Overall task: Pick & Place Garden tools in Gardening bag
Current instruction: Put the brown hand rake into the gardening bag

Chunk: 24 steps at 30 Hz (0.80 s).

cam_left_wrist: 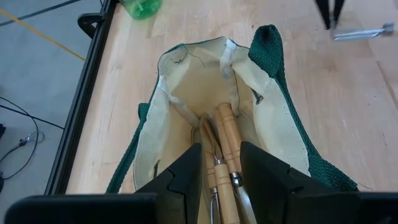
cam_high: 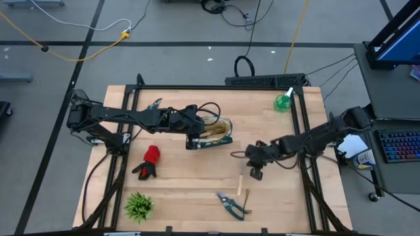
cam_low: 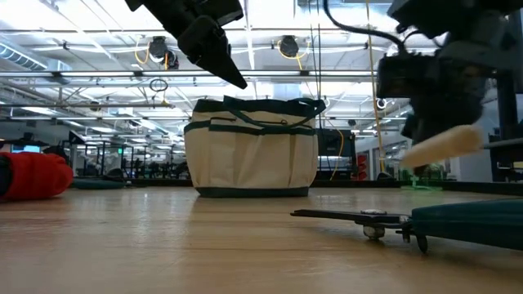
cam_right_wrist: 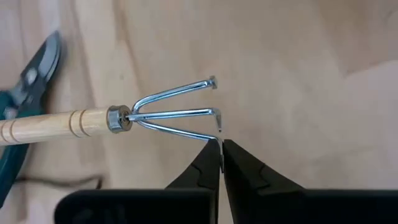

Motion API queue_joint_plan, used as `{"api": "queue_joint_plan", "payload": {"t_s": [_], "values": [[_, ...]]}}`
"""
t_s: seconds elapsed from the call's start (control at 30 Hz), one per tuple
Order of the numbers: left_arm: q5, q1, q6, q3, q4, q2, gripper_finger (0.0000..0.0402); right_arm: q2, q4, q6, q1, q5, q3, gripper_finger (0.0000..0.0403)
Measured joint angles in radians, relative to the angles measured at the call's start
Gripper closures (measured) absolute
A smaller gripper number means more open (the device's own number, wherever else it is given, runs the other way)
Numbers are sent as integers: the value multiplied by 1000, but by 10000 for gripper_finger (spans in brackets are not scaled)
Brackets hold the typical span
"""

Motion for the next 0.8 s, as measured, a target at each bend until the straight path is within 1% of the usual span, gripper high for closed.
{"api": "queue_joint_plan", "payload": {"t_s": [0.13,0.37,0.5,0.67,0.8], "values": [[0,0,-1,0,0,0,286,0,31,-46,-62,0,0,399],[0,0,-9,0,0,0,286,0,144,-106,-144,-1,0,399],[0,0,-125,0,14,0,286,0,230,-122,-188,2,0,399],[0,-1,-301,0,55,0,286,0,321,-224,-221,3,0,399],[0,-3,-346,0,64,0,286,-7,386,-287,-230,2,0,399]]}}
